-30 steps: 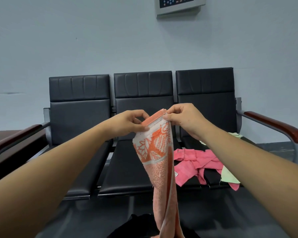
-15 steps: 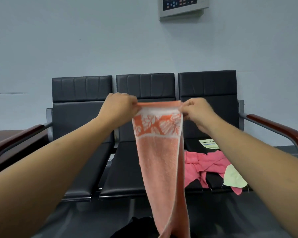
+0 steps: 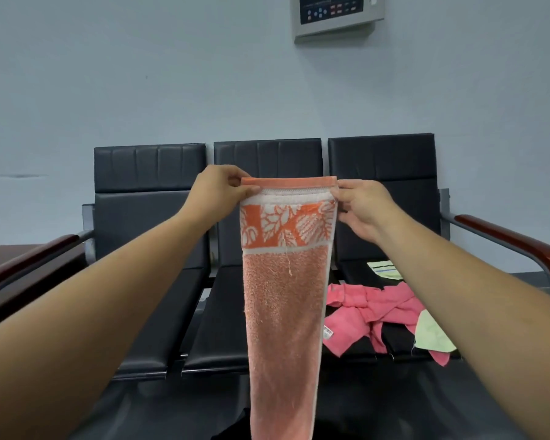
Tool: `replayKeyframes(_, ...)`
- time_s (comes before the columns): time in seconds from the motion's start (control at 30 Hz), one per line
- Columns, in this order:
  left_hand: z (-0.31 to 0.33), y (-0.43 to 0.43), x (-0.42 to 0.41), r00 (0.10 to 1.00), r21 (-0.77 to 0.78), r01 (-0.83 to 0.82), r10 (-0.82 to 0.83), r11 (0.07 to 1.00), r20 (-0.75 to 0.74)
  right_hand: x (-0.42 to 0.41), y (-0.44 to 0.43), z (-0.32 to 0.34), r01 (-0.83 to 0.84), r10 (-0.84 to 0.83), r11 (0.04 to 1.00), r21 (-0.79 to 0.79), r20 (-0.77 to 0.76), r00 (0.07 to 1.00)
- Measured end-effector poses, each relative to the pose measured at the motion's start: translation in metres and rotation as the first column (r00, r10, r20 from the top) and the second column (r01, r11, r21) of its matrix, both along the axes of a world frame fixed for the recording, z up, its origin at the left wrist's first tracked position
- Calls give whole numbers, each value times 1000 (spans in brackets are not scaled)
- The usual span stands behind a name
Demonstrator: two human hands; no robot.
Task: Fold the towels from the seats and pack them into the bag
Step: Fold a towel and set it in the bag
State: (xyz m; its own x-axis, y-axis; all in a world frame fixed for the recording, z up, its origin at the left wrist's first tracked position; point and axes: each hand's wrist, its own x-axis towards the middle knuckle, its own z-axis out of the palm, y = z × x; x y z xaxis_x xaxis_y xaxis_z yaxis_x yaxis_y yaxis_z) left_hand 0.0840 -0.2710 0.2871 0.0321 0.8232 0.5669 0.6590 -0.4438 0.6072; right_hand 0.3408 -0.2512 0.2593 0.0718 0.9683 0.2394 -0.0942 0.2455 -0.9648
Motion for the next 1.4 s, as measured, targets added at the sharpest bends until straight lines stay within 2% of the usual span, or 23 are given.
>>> replayKeyframes(0.07, 1, -2, 1, 1000, -9, 9, -9, 1000, 28, -2, -1, 3, -22, 22, 1000, -22, 29, 999)
replayKeyframes(0.13, 0, 1, 0, 987, -55, 76, -68, 996, 144, -4, -3, 6, -56, 58, 998, -38, 51, 997)
replayKeyframes(0.23, -9, 3, -5, 911, -84, 256, -211, 963, 353, -9, 0, 5, -99, 98, 995, -34, -39, 994)
replayKeyframes(0.33, -48, 5, -16, 819, -165, 463, -350, 871, 454, -20, 2, 3, -112, 109, 993, -30, -88, 990)
replayKeyframes(0.37, -70, 6, -20, 819, -247, 502, -365, 829, 442, -23, 3, 1, -117, 115, 993, -27, -80, 990)
replayKeyframes(0.43, -116, 8, -27, 877, -425, 468, -349, 775, 330, -27, 4, 0, -126, 123, 992, -28, -77, 989)
replayKeyframes(0.5, -152, 10, -27, 905, -505, 423, -328, 752, 270, -27, 8, -2, -123, 120, 992, -37, -82, 989)
replayKeyframes(0.57, -174, 11, -22, 905, -504, 420, -308, 754, 293, -26, 13, -6, -131, 124, 990, -60, -106, 987)
replayKeyframes(0.7, -188, 13, -3, 842, -471, 503, -289, 725, 455, -24, 23, -20, -182, 169, 974, -133, -104, 980)
replayKeyframes(0.87, -192, 26, 24, 754, -453, 625, -342, 635, 561, -24, 32, -34, -300, 285, 935, -186, -103, 953)
replayKeyframes(1.0, -203, 32, 25, 731, -432, 624, -291, 651, 617, -13, 46, -41, -197, 157, 958, -210, -190, 969)
replayKeyframes(1.07, -206, 32, 21, 654, -397, 691, -288, 604, 700, -7, 52, -48, -120, 66, 954, -274, -199, 978)
replayKeyframes(1.17, -202, 27, 18, 470, -293, 813, -269, 503, 840, -2, 54, -63, -76, 3, 908, -411, -175, 985)
replayKeyframes(1.23, -193, 21, 20, 380, -214, 828, -237, 519, 894, -2, 54, -78, -115, 20, 879, -463, -207, 978)
replayKeyframes(1.3, -187, 18, 21, 246, -137, 823, -128, 551, 961, -4, 55, -98, -182, 20, 859, -478, -325, 946)
replayKeyframes(1.33, -186, 19, 21, 175, -103, 824, -77, 557, 982, -6, 53, -109, -239, 50, 850, -470, -379, 924)
replayKeyframes(1.4, -186, 23, 21, 100, -66, 808, -26, 585, 995, -11, 49, -135, -346, 173, 826, -444, -385, 907)
